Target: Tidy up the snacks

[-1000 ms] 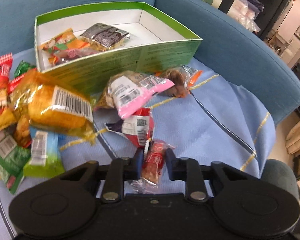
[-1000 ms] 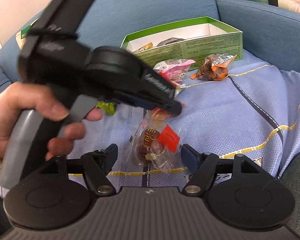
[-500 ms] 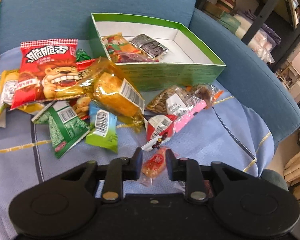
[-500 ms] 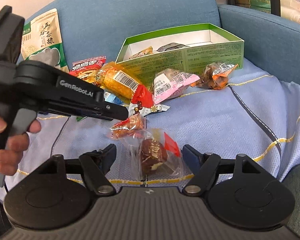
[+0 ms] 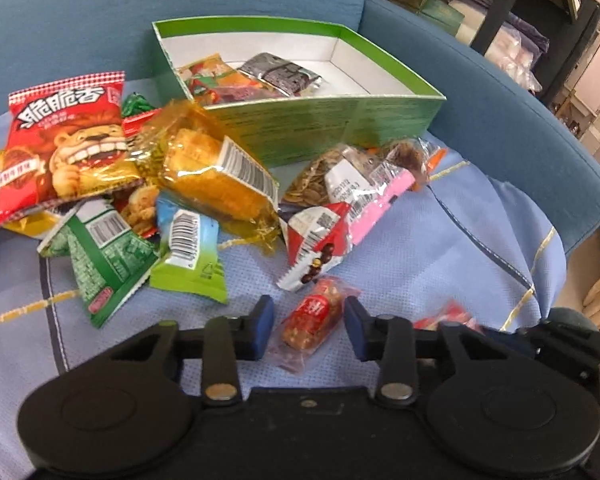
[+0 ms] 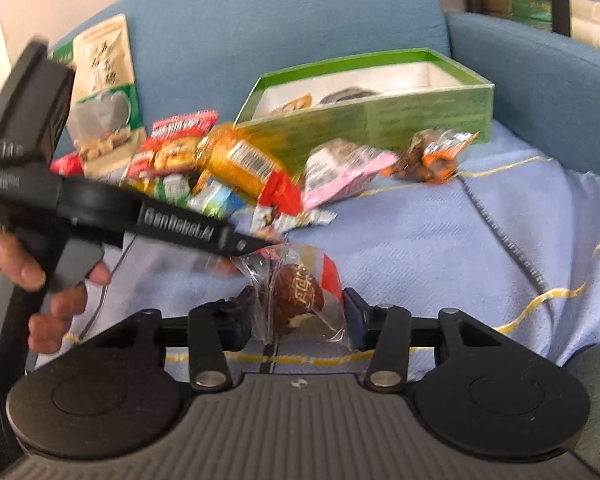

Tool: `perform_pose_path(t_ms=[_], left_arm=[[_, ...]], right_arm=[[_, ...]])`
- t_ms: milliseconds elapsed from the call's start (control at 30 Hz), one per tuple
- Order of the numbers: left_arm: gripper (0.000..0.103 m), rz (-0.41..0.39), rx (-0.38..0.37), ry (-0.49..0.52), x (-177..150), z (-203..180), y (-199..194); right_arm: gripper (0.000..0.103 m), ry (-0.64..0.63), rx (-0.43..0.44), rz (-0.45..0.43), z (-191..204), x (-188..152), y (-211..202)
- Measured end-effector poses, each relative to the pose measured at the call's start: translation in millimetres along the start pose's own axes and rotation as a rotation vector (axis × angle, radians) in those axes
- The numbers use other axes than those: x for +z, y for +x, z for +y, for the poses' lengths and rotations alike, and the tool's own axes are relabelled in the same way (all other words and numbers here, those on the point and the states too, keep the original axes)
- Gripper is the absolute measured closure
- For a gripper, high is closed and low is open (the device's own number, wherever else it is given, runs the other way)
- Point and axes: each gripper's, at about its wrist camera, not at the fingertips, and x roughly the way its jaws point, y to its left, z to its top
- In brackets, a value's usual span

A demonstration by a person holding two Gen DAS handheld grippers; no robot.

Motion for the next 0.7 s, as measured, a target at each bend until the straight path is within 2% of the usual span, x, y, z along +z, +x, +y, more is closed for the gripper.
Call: perform_pose_path(t_ms=[67, 100, 267, 433, 567, 700], left_arm=[[0.088, 0.0, 0.004, -0.018, -1, 3, -1], [0.089, -0.002, 0.005, -0.02, -1, 2, -1], [0.092, -0.024, 0.003, -0.001, -8, -6, -4], [0.092, -0.019, -0.059, -0.069, -6, -4, -22], [0.092, -0.114, -0.085, -0.077, 20, -5, -55], [0.091, -0.219, -0.057, -0.106, 63, -4, -72]], right_arm=[[0.025, 0.002, -0.01, -0.026, -3, 6, -4], [0.025, 0.001, -0.015, -0.036, -5, 9, -5], [0.025, 0.006, -0.033, -0.059, -12, 23, -4], [0.025, -0.023, -0.036, -0.066, -12, 34, -4], [0.025, 0.009, -0.007, -0.097, -17, 60, -5], [0.024, 0.004, 0.009, -0.143, -22, 95, 5]])
